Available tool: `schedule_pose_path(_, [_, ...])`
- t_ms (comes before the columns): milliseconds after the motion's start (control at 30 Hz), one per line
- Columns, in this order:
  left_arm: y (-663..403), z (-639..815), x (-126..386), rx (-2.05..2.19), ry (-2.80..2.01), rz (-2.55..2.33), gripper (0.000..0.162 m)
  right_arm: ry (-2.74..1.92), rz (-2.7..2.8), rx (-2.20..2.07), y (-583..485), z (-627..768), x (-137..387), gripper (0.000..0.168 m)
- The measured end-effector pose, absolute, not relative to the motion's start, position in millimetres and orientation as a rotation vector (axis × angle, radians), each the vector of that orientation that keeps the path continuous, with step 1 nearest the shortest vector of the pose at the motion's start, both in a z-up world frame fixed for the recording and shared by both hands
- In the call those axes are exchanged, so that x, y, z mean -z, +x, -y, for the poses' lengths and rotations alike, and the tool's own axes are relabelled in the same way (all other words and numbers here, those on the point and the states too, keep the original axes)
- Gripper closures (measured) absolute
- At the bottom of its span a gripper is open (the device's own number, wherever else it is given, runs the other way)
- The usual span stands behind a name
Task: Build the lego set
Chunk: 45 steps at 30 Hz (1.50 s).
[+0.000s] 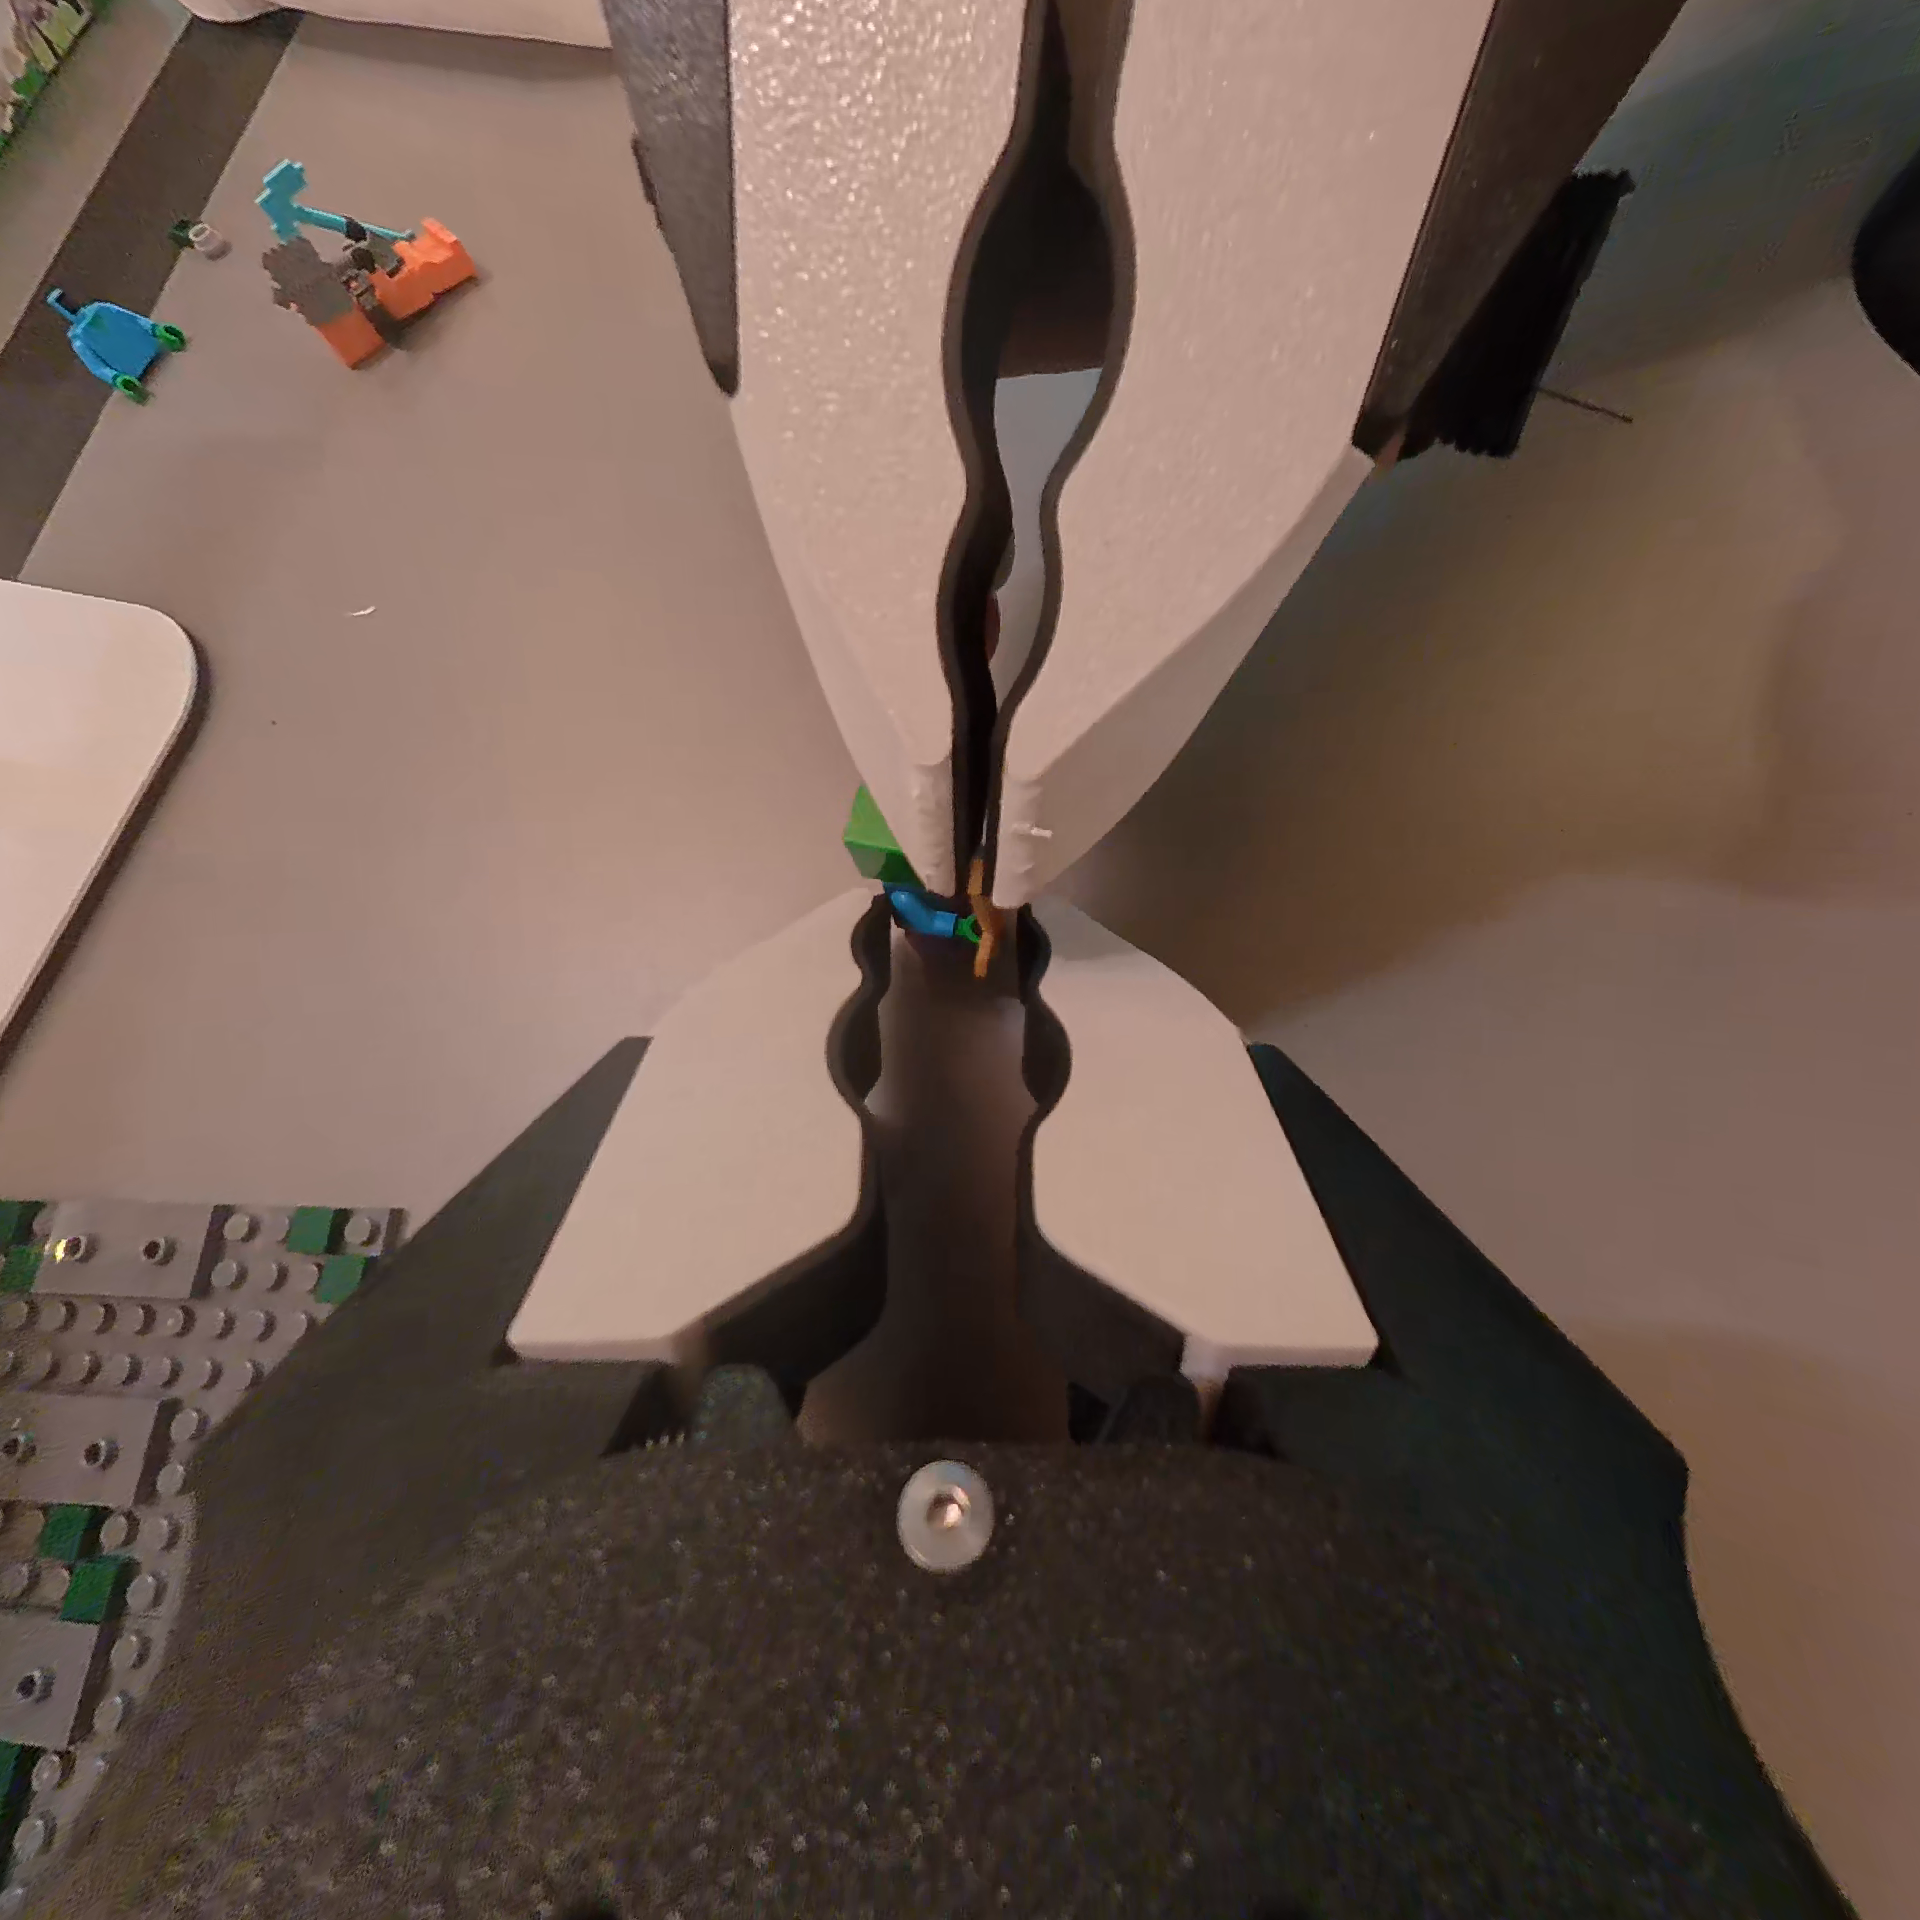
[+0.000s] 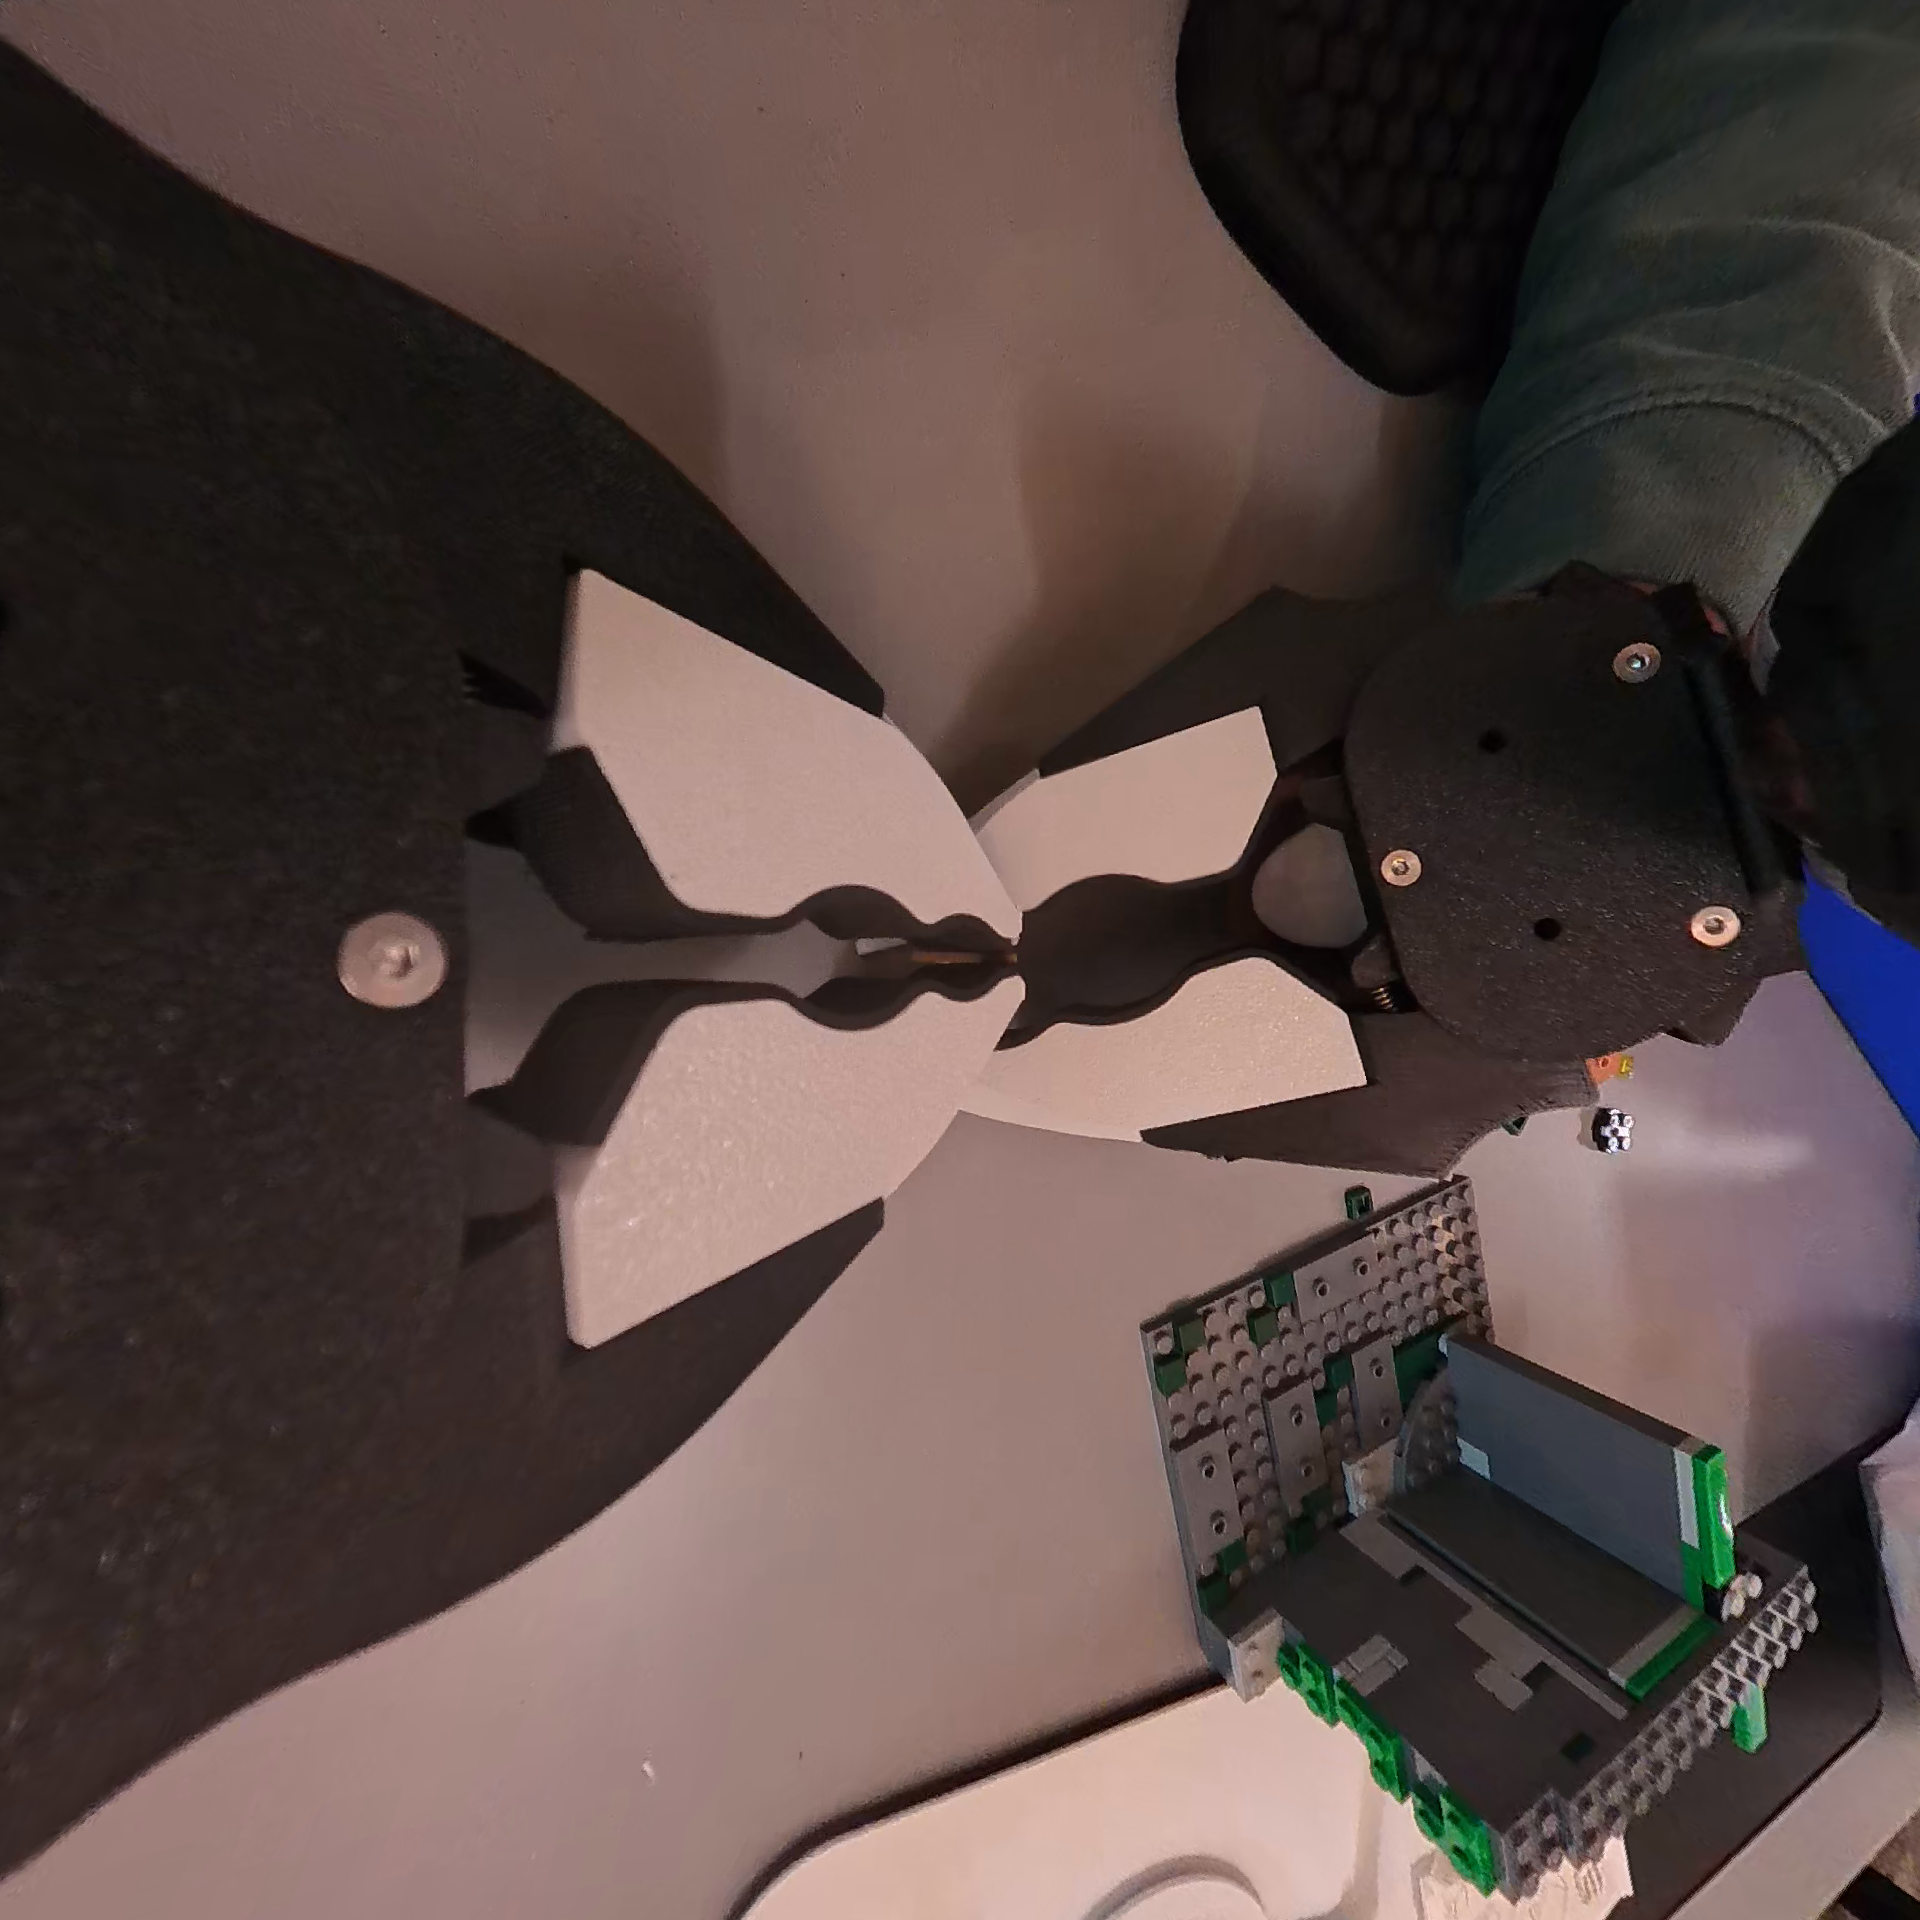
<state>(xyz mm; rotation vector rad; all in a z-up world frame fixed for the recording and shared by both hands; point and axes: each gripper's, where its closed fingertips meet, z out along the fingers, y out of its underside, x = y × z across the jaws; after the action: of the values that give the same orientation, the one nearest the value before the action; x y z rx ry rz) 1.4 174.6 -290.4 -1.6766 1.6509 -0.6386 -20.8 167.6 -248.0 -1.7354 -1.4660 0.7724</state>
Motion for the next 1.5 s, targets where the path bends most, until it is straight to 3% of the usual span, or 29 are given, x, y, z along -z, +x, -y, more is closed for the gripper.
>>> schedule_pose_path(733, [3, -176, 287, 0.557, -1.612, -1.635, 0.143, -1.731, 1.467, -0.795, -19, -162, 245, 0.167])
schedule_pose_path(1000, [0, -176, 283, 0.579, -1.621, -1.599, 0.143, -1.662, 1.341, -0.818, -3, -170, 207, 0.15])
schedule_pose_path(1167, [1, -170, 273, 0.571, -1.581, -1.593, 0.143, -1.701, 1.408, -0.674, 13, -170, 235, 0.143])
schedule_pose_path(1500, [5, -147, 258, 0.455, -1.474, -1.624, 0.143, -1.53, 1.608, -0.658, -8, -146, 241, 0.155])
